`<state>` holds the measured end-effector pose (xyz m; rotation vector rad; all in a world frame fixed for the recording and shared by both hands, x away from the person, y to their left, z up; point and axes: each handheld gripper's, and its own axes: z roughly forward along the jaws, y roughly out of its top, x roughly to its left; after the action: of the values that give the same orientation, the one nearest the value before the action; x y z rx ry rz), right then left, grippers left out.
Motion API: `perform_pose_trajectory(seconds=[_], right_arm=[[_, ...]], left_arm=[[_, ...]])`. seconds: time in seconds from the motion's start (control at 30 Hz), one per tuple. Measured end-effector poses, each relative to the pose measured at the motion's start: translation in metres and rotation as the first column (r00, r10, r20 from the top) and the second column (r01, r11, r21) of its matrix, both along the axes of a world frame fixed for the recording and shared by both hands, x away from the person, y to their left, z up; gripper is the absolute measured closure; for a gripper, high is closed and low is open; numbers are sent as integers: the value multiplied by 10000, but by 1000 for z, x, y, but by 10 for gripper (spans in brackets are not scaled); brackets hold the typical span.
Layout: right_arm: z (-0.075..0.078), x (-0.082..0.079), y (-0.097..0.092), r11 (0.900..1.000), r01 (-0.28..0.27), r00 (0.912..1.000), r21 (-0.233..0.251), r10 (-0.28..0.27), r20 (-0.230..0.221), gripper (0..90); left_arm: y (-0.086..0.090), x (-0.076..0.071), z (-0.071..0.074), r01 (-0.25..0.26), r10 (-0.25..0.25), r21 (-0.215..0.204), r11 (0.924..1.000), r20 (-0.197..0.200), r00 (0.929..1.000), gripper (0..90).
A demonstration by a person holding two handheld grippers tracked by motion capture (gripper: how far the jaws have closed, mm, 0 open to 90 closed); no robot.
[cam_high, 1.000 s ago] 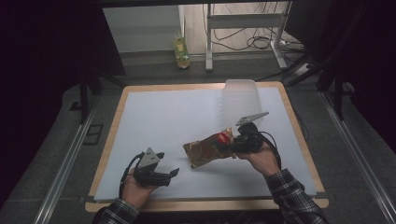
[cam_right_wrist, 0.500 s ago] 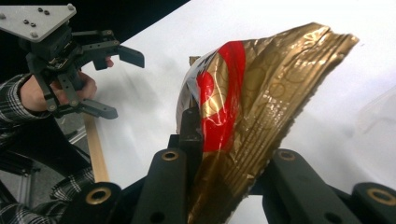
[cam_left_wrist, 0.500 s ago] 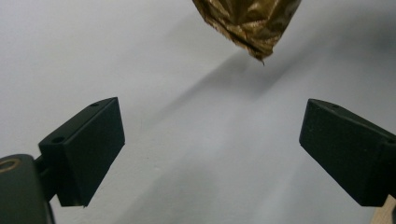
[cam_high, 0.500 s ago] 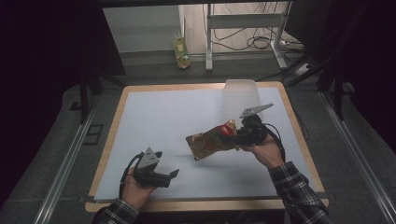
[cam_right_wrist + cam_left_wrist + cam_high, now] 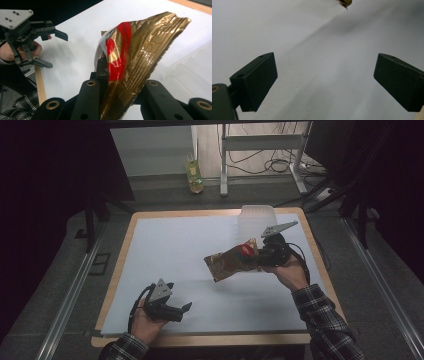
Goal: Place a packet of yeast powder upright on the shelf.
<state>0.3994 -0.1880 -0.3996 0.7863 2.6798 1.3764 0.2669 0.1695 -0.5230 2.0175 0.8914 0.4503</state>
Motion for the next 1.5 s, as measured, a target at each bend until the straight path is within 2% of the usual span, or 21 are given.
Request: perform_pose_trajectory(seconds=[0.53,0.7,0.93,1.03,1.23,1.5], right_arm=[[29,23,-7,9992,-214,9962,-325,241,838,756],[35,32,-8,9982,-221,9937,-556,280,1083,756],[48,42,-13,9964,-61,9873,-841,194,1579,756],[54,46,-17,9953,119,9845,-963,52,1756,755],[60,55,-25,9929,378,9845,-1124,-177,1745,756],[70,66,-36,9875,502,9750,-1497,-159,2218,757]], left_arm=[[0,0,-1,10,-10,161,9999,8,10000,33],[1,1,-1,-157,155,286,9995,58,9999,15],[7,2,0,-471,470,60,9989,118,9988,3],[7,2,-1,-395,394,78,9992,117,9992,3],[5,1,-1,-257,254,195,9995,156,9996,3],[6,2,-1,-262,260,143,9996,135,9996,3]])
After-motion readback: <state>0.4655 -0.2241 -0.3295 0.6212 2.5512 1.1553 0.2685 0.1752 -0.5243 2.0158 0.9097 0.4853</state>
